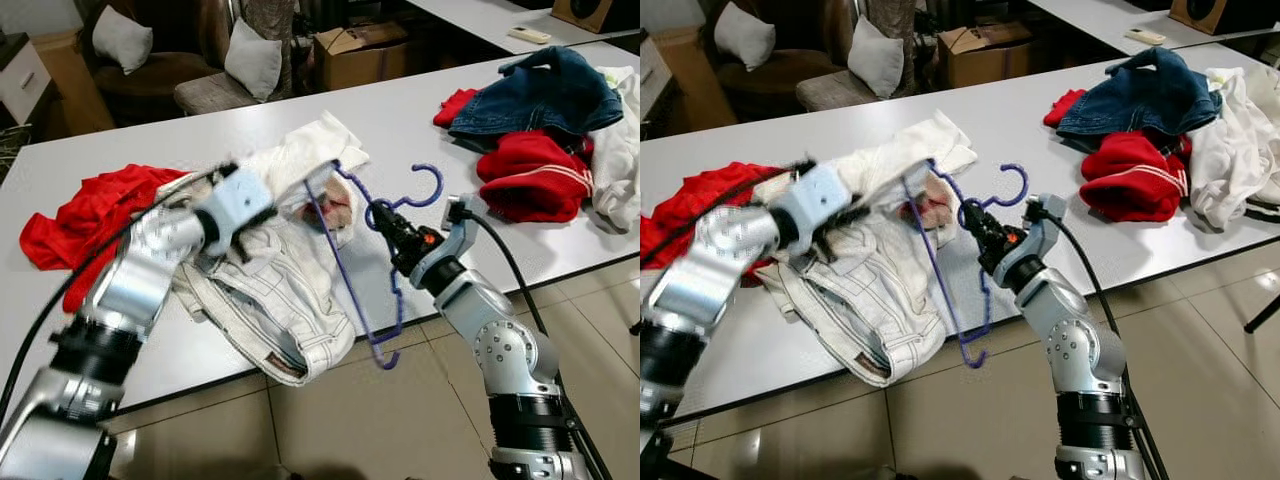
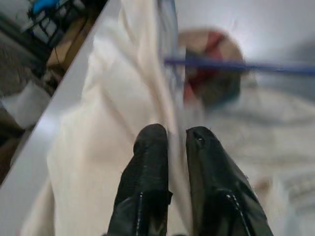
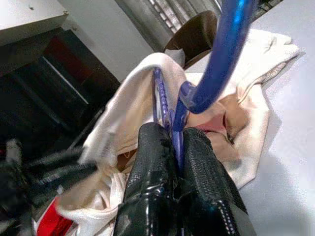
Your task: Hang hanger
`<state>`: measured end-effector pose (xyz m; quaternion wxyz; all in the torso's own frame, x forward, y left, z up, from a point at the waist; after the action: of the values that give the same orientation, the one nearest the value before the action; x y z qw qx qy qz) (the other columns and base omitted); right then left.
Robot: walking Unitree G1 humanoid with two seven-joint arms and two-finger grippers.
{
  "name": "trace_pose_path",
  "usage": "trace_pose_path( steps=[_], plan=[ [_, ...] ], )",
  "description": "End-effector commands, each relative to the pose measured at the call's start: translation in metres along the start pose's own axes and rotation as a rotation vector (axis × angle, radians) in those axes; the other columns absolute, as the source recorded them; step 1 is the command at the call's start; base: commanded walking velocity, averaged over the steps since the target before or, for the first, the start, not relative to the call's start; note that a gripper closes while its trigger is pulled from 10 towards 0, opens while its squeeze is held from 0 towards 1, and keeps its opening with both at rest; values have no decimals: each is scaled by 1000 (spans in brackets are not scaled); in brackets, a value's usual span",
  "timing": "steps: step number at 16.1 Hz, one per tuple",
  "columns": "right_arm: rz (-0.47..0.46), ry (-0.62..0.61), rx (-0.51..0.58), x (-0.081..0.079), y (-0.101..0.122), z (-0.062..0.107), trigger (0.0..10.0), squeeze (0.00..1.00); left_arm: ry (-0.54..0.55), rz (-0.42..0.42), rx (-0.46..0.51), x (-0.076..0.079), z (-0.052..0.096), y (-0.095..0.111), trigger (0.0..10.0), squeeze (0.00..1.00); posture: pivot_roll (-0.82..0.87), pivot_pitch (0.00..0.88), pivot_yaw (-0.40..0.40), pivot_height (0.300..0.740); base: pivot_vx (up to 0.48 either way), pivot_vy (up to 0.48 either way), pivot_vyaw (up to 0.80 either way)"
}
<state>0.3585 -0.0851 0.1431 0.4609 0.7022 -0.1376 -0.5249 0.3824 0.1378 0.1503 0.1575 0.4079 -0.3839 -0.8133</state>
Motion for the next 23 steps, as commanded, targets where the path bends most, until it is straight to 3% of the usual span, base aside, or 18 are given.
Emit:
trace_pose_path(
  steps=[1,2,4,5,6,7,8,10,12,14,17,18,19,20,23],
  plan=[
    [-3,31,16,-8,5,-2,10000,0,15,-20,-56,2,2,-13,10000,467,-82,0,105,740,0,0,0],
    [-4,31,19,-9,5,-3,10000,0,27,-36,-97,4,3,-24,10000,0,-83,0,105,740,0,0,0],
    [-6,37,24,-10,7,-2,10000,0,57,-61,-150,3,10,-39,10000,0,-83,0,103,740,0,0,0],
    [-8,41,26,-10,8,-2,10000,0,76,-38,-141,0,13,-37,3451,0,-81,0,102,740,0,0,0],
    [-8,41,27,-10,9,-2,10000,0,78,-36,-138,0,13,-37,3451,0,-79,0,101,740,0,0,0],
    [-13,42,29,-10,9,-3,10000,0,69,-32,-136,1,13,-36,0,0,-78,0,100,740,0,0,0],
    [-18,44,32,-11,10,-3,10000,0,61,-23,-130,3,13,-36,0,0,-78,0,100,740,0,0,0],
    [-72,43,50,-10,12,-6,10000,0,87,-6,0,-4,11,-7,0,0,-77,0,98,740,0,0,0],
    [-141,79,-49,-16,-1,-11,10000,0,92,-186,170,-16,15,43,0,0,-74,0,95,740,0,0,0],
    [-143,87,-105,-19,-8,-15,10000,0,119,-298,268,-26,21,75,0,0,-73,0,92,740,0,0,0],
    [-244,62,-14,-14,8,-20,10000,0,94,-407,261,-25,26,79,0,0,-69,0,87,740,0,0,0],
    [-331,70,74,-13,25,-21,10000,0,32,-433,227,-19,29,69,0,0,-67,0,84,740,0,0,0],
    [-417,80,127,-12,35,-21,10000,0,-2,-433,210,-15,29,63,0,0,-66,0,84,740,0,0,0],
    [-430,82,139,-11,37,-22,10000,0,-24,-427,201,-11,29,59,0,0,-66,0,84,740,0,0,0],
    [-477,39,180,-13,32,-39,10000,0,-154,-365,207,22,22,50,0,0,-64,0,90,740,0,0,0]
  ],
)
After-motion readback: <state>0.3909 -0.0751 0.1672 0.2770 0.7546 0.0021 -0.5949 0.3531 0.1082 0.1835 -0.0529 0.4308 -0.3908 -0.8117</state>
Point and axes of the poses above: a point about 5 cm out from each wrist's last joint towards the gripper, its own z axis pointing back from the gripper into the wrist, its own y axis along the axis of the wrist's last joint, x = y × z, the point moved 6 cm from there along -z, pointing out of the wrist towards the gripper, and after that the axes turned 1 degree about z, right-handed, at the moved point
